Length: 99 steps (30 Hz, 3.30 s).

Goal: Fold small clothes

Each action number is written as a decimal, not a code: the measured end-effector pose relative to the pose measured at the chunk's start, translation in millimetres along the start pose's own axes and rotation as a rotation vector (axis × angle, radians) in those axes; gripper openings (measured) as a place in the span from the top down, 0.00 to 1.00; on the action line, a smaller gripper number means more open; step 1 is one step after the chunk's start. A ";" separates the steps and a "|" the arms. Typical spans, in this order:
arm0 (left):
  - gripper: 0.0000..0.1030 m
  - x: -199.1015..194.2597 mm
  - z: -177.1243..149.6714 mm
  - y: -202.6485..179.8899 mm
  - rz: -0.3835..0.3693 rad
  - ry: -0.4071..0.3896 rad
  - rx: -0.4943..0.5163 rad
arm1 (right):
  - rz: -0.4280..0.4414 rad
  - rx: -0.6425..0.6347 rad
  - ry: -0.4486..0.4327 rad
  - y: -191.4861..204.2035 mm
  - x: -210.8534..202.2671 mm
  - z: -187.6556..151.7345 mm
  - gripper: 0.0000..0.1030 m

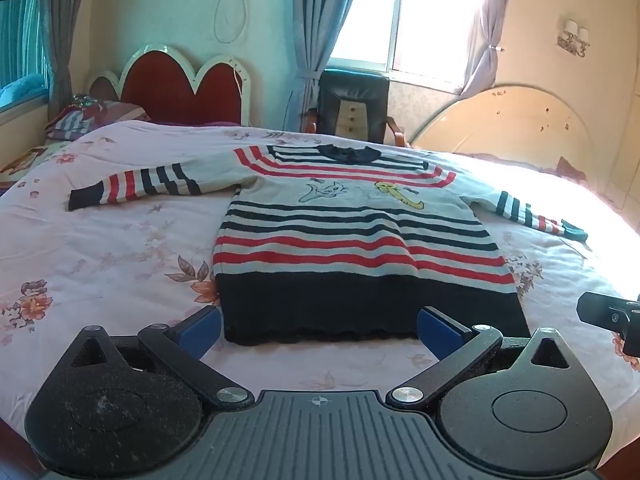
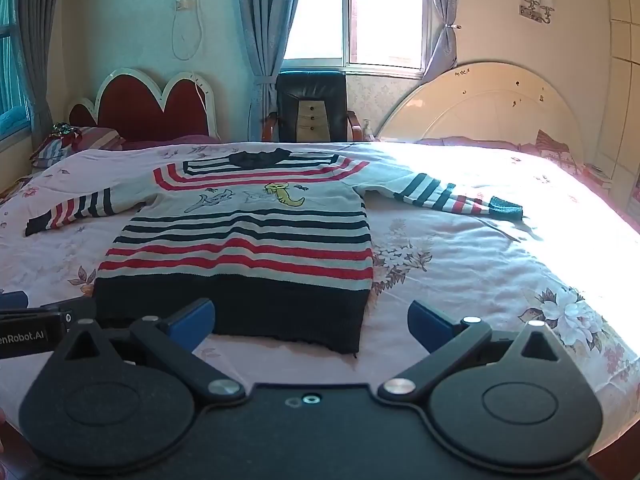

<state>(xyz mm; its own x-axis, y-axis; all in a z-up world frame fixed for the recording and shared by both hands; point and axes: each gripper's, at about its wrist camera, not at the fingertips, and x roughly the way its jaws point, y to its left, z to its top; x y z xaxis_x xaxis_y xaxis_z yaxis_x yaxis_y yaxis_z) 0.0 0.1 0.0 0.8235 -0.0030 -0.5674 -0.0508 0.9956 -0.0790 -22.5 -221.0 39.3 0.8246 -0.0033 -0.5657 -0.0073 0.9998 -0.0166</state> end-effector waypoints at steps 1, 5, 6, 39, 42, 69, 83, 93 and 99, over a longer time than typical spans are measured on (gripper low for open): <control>0.00 -0.2 0.0 0.0 0.000 -0.002 0.000 | 0.000 -0.001 -0.001 0.0 -0.3 -0.5 0.01; 0.00 0.2 0.4 -0.1 -0.001 0.007 0.003 | -0.002 0.000 -0.003 0.0 -0.3 -2.4 0.01; 0.00 0.3 0.6 0.0 -0.001 0.007 0.004 | -0.003 0.000 -0.005 0.3 -0.9 -1.2 0.01; 0.00 3.9 -1.0 -2.1 0.002 0.011 0.023 | -0.004 0.010 -0.006 0.0 -0.8 1.1 0.01; 0.00 3.8 -0.4 -2.3 0.001 0.010 0.025 | -0.003 0.009 -0.006 0.2 -0.7 1.3 0.01; 0.00 2.8 0.3 -4.1 0.002 0.009 0.033 | -0.001 0.007 -0.004 1.9 0.3 1.8 0.01; 0.00 2.0 -1.5 0.0 0.010 0.019 0.030 | -0.001 0.006 -0.004 2.4 0.8 1.7 0.01; 0.00 32.4 7.9 -1.5 -0.047 0.056 -0.073 | -0.029 0.048 0.017 -19.4 13.1 -2.8 0.01; 0.00 81.9 43.0 -17.5 -0.083 0.005 -0.090 | -0.091 0.207 -0.021 -100.0 47.8 23.9 0.09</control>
<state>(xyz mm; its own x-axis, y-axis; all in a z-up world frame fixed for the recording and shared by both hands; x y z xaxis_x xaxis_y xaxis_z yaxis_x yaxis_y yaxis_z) 92.6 -13.5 -9.9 0.8241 -0.0860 -0.5599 -0.0333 0.9793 -0.1995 31.2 -320.7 33.6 0.8283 -0.0956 -0.5521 0.1821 0.9778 0.1039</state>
